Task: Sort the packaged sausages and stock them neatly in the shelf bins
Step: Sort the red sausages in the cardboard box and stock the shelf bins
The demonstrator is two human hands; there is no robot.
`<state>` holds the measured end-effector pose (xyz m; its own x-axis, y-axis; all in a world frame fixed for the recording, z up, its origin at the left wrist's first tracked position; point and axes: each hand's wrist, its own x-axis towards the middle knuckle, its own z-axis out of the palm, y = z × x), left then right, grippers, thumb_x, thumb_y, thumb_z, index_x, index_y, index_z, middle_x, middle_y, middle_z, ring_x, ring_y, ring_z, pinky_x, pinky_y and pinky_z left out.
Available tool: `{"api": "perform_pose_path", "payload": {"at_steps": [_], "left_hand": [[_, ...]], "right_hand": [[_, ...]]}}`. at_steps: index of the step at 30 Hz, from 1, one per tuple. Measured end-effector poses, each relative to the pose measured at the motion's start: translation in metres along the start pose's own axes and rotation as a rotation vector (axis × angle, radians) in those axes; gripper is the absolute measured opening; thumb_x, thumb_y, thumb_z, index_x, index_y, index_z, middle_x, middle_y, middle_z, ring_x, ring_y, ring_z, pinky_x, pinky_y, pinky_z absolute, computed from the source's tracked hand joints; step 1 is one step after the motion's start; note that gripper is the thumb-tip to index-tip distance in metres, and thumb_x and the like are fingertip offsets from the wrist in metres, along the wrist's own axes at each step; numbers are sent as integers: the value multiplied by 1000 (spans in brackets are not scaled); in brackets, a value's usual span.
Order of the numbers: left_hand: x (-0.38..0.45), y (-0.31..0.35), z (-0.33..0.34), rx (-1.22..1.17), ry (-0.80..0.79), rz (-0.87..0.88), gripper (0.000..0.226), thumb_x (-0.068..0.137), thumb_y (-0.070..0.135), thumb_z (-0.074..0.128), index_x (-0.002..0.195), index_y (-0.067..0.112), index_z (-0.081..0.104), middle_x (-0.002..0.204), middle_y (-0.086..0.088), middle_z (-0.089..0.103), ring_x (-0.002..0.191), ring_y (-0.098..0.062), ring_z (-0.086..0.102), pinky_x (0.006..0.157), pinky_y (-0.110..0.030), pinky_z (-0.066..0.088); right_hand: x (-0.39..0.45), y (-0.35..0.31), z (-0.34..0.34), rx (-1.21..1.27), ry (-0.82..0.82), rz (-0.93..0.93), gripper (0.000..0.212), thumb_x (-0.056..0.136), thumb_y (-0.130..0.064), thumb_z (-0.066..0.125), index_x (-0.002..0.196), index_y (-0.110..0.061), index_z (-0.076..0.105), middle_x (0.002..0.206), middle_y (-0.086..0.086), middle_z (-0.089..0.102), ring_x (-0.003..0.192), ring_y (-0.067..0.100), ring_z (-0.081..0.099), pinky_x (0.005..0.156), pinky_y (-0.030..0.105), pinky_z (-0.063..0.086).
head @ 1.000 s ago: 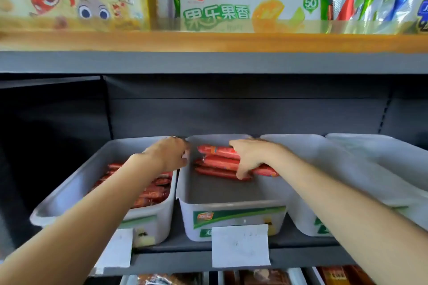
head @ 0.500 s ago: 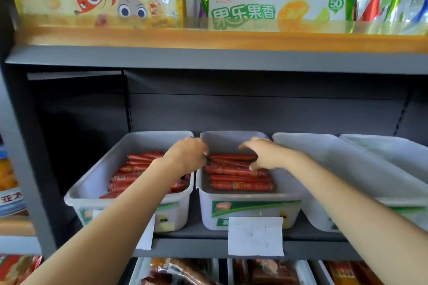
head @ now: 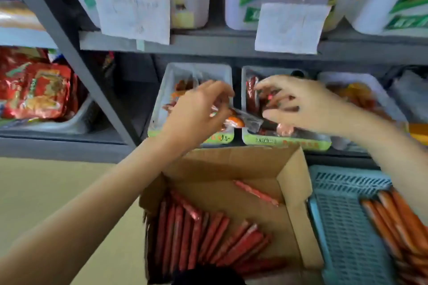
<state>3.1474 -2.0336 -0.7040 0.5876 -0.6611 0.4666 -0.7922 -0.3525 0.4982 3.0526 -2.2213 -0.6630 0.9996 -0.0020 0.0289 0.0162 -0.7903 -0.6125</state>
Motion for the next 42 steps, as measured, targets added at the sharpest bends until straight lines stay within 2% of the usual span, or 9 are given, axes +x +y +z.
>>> {"api": "perform_pose_path", "payload": {"at_steps": [7, 10, 12, 19, 23, 25, 28, 35, 42], "left_hand": [[-129, -79, 117, 282, -780, -441, 45, 89, 24, 50, 132, 16, 42, 127, -8, 48, 118, -32, 49, 97, -39, 42], [-167, -97, 153, 381, -927, -724, 46, 94, 38, 43, 135, 17, 40, 138, -13, 34, 129, -40, 32, 103, -46, 35], [-180, -101, 169, 431, -987, -792, 50, 95, 45, 39, 136, 17, 42, 142, -15, 31, 130, -42, 28, 102, -46, 33], [-185, -96, 164, 373, -920, -670, 40, 95, 38, 42, 123, 13, 56, 145, -13, 22, 124, -38, 34, 100, -45, 38], [-195, -99, 162, 159, -953, -368, 29, 86, 15, 55, 114, 17, 62, 145, 0, 28, 129, -28, 33, 106, -35, 33], [-198, -101, 168, 90, -1020, -330, 38, 81, 6, 58, 118, 16, 60, 148, 0, 23, 134, -23, 31, 109, -30, 30], [-199, -100, 180, 113, -1081, -371, 44, 84, 7, 56, 127, 17, 55, 151, -2, 16, 133, -26, 36, 107, -33, 35], [-204, -75, 194, 393, -973, -501, 43, 95, 30, 38, 138, 32, 41, 148, -10, 23, 138, -33, 22, 115, -50, 7], [-204, -78, 198, 458, -988, -529, 60, 96, 37, 38, 149, 33, 10, 146, -16, 25, 129, -35, 38, 114, -50, 13]], "right_hand": [[-18, 131, 196, -260, -529, 317, 59, 89, -26, 62, 140, -10, 37, 141, 11, 39, 133, 26, 37, 104, 27, 29], [-34, 175, 240, -305, -596, 520, 70, 93, -24, 57, 150, -16, 17, 154, 17, 17, 142, 31, 21, 112, 30, 23], [-40, 189, 255, -415, -585, 544, 71, 93, -19, 54, 150, -18, 11, 152, 14, 21, 139, 33, 24, 112, 34, 26], [-49, 199, 259, -447, -555, 421, 77, 87, -1, 53, 149, -21, 12, 147, 6, 35, 131, 28, 40, 97, 34, 39], [-68, 182, 257, -245, -738, 241, 87, 85, -33, 67, 150, -28, 10, 158, 0, 11, 145, 29, 8, 117, 47, 15], [-79, 172, 265, -384, -866, 103, 92, 79, -43, 69, 150, -31, 11, 158, 1, -8, 145, 29, -5, 116, 53, 8], [-88, 172, 279, -570, -814, -47, 86, 78, -43, 68, 148, -30, 21, 155, 12, -19, 143, 39, -11, 114, 55, 2], [-80, 165, 293, -829, -784, -40, 95, 76, -47, 71, 149, -28, 14, 153, 25, -17, 139, 50, 7, 110, 60, 16], [-66, 200, 257, -809, -656, 275, 87, 79, -43, 70, 147, -24, 19, 154, 25, -5, 138, 50, 12, 111, 60, 17]]}}
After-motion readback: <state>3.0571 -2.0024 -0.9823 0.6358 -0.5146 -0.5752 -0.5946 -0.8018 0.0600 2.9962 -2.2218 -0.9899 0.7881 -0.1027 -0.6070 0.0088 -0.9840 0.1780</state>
